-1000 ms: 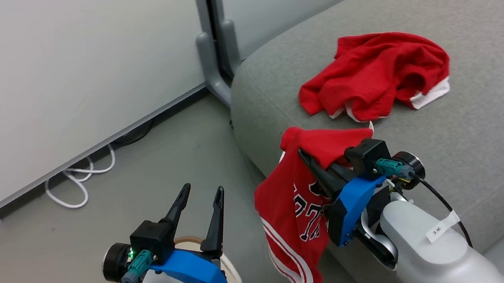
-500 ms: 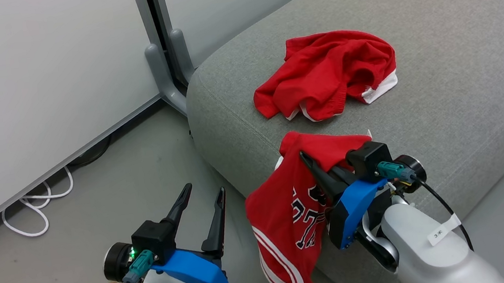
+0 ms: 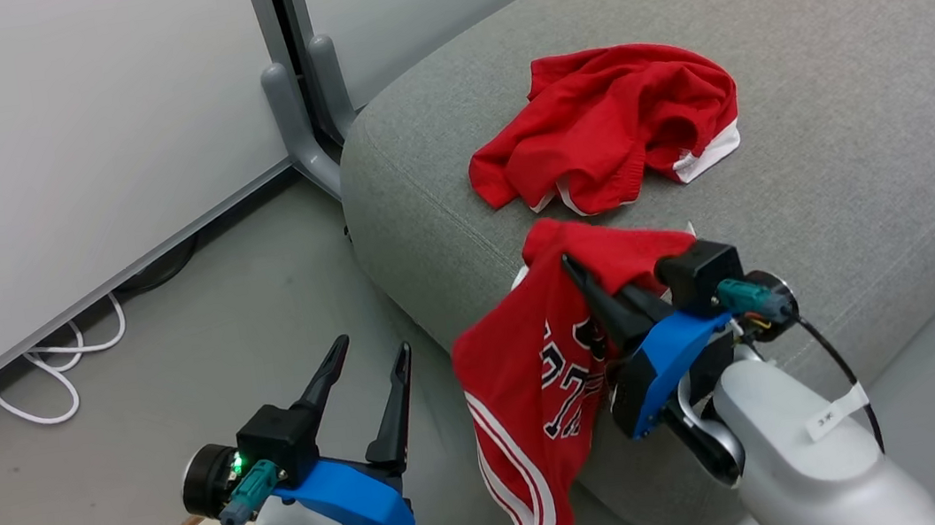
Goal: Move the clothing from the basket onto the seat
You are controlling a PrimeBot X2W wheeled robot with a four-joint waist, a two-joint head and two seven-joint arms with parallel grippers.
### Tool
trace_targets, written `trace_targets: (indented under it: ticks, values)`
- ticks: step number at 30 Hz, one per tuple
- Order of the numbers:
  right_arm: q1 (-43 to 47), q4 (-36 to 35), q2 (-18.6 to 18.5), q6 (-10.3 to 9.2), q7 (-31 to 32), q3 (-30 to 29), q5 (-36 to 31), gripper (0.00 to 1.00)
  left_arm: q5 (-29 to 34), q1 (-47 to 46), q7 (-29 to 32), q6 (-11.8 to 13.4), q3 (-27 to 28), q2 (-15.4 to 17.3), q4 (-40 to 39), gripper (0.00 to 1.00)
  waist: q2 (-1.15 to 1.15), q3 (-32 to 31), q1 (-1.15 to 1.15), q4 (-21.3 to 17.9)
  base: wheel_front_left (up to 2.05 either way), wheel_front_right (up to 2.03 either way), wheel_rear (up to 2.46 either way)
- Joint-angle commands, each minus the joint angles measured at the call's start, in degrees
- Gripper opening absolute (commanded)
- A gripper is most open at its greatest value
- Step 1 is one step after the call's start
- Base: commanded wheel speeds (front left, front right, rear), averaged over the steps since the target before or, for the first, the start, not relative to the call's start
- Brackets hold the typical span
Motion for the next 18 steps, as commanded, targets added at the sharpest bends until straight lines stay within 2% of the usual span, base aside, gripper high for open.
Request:
trace_targets:
  ticks: [1,8,14,18]
  values:
    - [-0.85,-0.47,0.05,0.01,-0.21,-1.1,0.3,0.0,0.05,-0.81,-0.17,-0.06,0.12,0.49,-0.34,1.0,0.0,0.34,0.0,-0.12,0.0,0.0,0.0]
    - [-9.34,0.62,-0.26,0.01,0.53,-7.61,-1.49,0.0,1.25,-2.04,-0.16,-0.06,0.67,1.49,-2.24,1.0,0.0,3.85,0.0,0.11,0.0,0.0,0.0]
    - [-20.17,-0.17,-2.48,0.01,3.01,-16.42,-4.31,0.0,2.59,-4.67,-0.16,-0.06,0.75,3.44,-5.16,1.0,0.0,9.93,0.0,0.66,0.0,0.0,0.0]
    - [-26.27,-2.27,-5.2,0.01,3.96,-22.19,-6.12,0.0,3.23,-7.13,-0.16,-0.06,0.2,5.34,-7.34,1.0,0.0,15.22,0.0,1.65,0.0,0.0,0.0]
